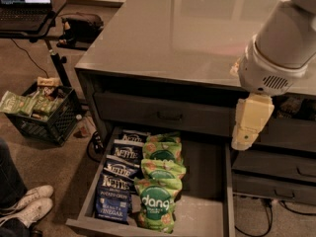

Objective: Pick blue chip bag from middle drawer and place on counter

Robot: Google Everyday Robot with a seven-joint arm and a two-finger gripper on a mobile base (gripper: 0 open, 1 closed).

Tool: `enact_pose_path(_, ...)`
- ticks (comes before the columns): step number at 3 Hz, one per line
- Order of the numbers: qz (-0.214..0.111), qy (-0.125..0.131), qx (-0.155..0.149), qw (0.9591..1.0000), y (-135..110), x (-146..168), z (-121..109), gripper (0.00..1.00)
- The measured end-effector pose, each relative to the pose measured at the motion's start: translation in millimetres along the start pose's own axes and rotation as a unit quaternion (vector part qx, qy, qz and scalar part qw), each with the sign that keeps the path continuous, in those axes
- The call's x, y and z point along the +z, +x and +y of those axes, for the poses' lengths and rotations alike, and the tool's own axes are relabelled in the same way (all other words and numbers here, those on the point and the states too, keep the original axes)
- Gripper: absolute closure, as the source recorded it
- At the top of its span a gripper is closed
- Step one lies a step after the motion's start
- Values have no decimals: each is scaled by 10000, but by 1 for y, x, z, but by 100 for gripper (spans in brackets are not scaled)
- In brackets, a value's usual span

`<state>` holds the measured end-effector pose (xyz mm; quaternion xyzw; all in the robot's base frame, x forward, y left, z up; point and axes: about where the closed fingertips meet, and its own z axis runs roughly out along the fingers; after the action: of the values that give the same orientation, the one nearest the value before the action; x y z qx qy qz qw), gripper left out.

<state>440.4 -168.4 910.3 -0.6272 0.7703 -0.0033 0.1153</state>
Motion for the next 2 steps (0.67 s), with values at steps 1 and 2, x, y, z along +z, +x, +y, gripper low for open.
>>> enact_pose_path(1, -79, 83, 27, 9999, -13, 19, 10, 0)
enact_pose_path(2, -140, 20, 100, 9999, -40, 70, 21, 0)
